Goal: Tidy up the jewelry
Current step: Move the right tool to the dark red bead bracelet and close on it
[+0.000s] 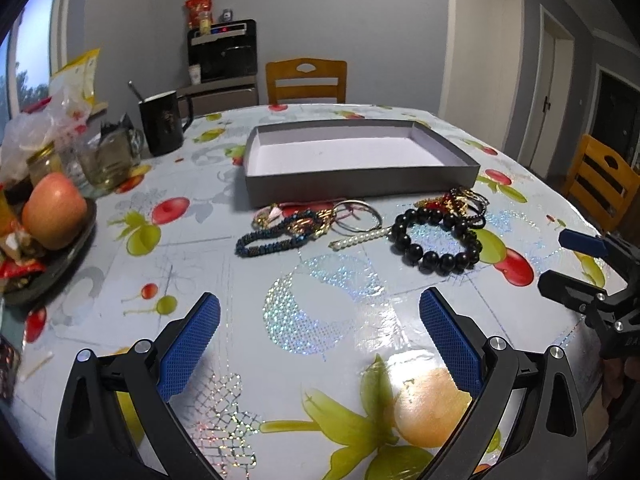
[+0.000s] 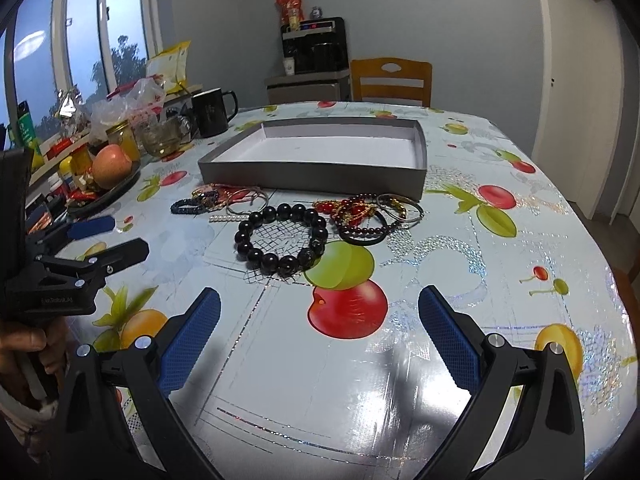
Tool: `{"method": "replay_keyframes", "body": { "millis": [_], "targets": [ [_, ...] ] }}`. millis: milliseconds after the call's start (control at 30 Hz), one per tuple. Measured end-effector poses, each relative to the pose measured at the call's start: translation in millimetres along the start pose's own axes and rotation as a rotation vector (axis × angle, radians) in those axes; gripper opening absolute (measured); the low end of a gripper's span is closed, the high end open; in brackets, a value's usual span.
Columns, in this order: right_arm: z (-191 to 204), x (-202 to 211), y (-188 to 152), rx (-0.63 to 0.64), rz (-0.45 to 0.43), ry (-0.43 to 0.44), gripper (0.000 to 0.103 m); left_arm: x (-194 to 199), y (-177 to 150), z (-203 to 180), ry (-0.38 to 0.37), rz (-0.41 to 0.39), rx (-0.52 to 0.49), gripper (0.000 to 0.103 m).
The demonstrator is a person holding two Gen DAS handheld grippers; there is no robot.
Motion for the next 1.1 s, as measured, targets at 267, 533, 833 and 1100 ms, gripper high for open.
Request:
{"method": "replay_keyframes", "body": {
  "millis": [267, 533, 833, 1100],
  "targets": [
    [0.2, 8.3, 22.1, 0.045, 0.008, 0.032, 0.092, 3.3, 26.4, 6.1, -0.012, 0.031, -0.012, 0.097],
    [-7.2, -12.1, 32.9, 0.088, 0.078, 0.044, 0.075, -25.1, 37.7, 27.4, -0.03, 0.131, -0.03, 0.076],
    [-29.8, -41.1, 46.1, 0.092, 0.144, 0.033, 0.063, -55.0, 34.2, 37.6, -0.037, 0.193, -0.052, 0.064],
    [-43.6, -73.6, 55.8, 0.114, 0.191, -0.006, 0.044, -62.9, 43.3, 33.6, -0.025, 0.19, -0.074, 0.064]
  ]
}}
Point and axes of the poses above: each gripper's, at about its wrist camera, not at the fingertips, and x roughly against the way its jaws point, z to its left, y to its top, the point moved 6 cm from there along -x, roughly the way its jaws point, and after that the axes turned 5 degrees about -y, right-handed, at the moved point
